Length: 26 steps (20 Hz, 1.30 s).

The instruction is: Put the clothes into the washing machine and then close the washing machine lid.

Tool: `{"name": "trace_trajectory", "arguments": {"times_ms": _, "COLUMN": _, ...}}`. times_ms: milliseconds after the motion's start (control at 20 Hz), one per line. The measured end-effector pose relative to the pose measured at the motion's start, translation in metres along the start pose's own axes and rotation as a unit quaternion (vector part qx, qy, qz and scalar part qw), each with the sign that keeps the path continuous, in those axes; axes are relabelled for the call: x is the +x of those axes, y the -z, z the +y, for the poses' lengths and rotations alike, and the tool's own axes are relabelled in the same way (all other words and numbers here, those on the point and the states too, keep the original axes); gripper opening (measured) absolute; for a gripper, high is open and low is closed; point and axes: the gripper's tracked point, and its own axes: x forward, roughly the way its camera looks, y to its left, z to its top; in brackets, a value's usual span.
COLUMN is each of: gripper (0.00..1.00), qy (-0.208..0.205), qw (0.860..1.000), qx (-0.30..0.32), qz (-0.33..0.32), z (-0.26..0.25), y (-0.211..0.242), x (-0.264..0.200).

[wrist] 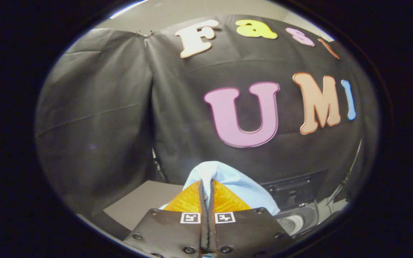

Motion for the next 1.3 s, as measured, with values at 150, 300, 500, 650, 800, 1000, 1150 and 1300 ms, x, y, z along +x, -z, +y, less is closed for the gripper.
{"name": "trace_trajectory", "arguments": {"times_ms": 150, "gripper": 0.00, "qy": 0.038, "qw": 0.997, "qx": -0.039, "qz": -0.048, "z": -0.037, "y": -0.017, "x": -0.003}}
{"name": "trace_trajectory", "arguments": {"times_ms": 300, "gripper": 0.00, "qy": 0.068, "qw": 0.991, "qx": -0.096, "qz": -0.070, "z": -0.065, "y": -0.016, "x": -0.007}}
{"name": "trace_trajectory", "arguments": {"times_ms": 500, "gripper": 0.00, "qy": 0.078, "qw": 0.985, "qx": -0.144, "qz": -0.055, "z": -0.085, "y": 0.018, "x": 0.001}}
{"name": "trace_trajectory", "arguments": {"times_ms": 650, "gripper": 0.00, "qy": 0.083, "qw": 0.985, "qx": -0.146, "qz": -0.032, "z": -0.102, "y": 0.056, "x": 0.007}}
{"name": "trace_trajectory", "arguments": {"times_ms": 800, "gripper": 0.00, "qy": 0.096, "qw": 0.988, "qx": -0.122, "qz": 0.000, "z": -0.123, "y": 0.104, "x": 0.018}}
{"name": "trace_trajectory", "arguments": {"times_ms": 1000, "gripper": 0.00, "qy": 0.119, "qw": 0.983, "qx": -0.126, "qz": 0.052, "z": -0.151, "y": 0.168, "x": 0.028}}
{"name": "trace_trajectory", "arguments": {"times_ms": 1150, "gripper": 0.01, "qy": 0.145, "qw": 0.980, "qx": -0.109, "qz": 0.080, "z": -0.181, "y": 0.216, "x": 0.027}}
{"name": "trace_trajectory", "arguments": {"times_ms": 1300, "gripper": 0.01, "qy": 0.167, "qw": 0.977, "qx": -0.089, "qz": 0.101, "z": -0.210, "y": 0.256, "x": 0.023}}
